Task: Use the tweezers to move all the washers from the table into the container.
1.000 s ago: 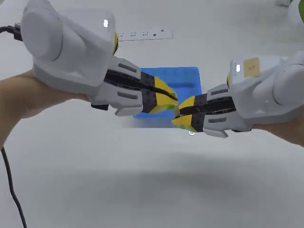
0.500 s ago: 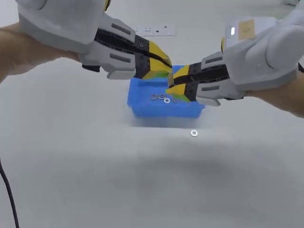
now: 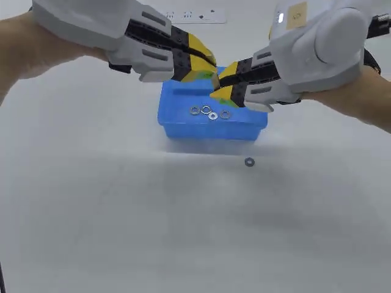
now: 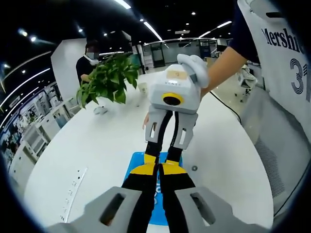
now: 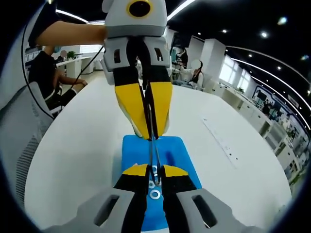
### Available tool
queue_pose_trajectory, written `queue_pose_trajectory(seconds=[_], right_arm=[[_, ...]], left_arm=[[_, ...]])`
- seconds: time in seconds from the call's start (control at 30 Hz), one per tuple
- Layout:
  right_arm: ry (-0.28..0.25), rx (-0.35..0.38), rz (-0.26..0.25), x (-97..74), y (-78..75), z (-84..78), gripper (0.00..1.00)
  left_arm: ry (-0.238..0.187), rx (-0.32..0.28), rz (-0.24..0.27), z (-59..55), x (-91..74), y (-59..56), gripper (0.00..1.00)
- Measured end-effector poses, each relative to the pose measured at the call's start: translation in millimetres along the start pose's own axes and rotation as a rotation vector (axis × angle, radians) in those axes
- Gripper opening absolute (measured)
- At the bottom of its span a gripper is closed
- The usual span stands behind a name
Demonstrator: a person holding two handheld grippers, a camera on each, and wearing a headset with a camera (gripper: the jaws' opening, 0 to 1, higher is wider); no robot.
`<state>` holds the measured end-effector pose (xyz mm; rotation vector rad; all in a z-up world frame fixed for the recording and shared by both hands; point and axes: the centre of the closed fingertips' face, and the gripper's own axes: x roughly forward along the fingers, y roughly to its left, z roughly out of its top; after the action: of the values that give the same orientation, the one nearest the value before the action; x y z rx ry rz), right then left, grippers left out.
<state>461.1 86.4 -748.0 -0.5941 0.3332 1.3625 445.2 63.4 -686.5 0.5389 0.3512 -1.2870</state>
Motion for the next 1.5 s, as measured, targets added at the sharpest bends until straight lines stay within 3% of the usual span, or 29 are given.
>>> queue_pose_trajectory(seconds=[0.23, 0.4, 0.97, 1.27, 1.5], right_arm=[[0.023, 0.055, 0.007, 10.0, -2.6, -14.7, 0.10], [0.042, 0.056, 0.009, 14.7, -0.7, -20.1, 0.10], [0.053, 0.061, 0.011, 14.4, 1.3, -22.0, 0.12], [0.039, 0.031, 0.013, 4.3, 6.0, -12.9, 0.12], [0.022, -0.016, 0.002, -15.6, 11.9, 4.2, 0.11]], left_arm=[[-0.009, -0.045, 0.004, -11.5, 11.8, 4.8, 0.06], [0.001, -0.067, -0.006, -18.7, 17.2, 4.3, 0.06], [0.015, -0.075, -0.016, -20.2, 17.9, 0.1, 0.06], [0.009, -0.061, -0.024, -8.6, 10.5, -5.6, 0.06], [-0.001, -0.031, -0.023, 13.2, 0.5, -16.8, 0.06]])
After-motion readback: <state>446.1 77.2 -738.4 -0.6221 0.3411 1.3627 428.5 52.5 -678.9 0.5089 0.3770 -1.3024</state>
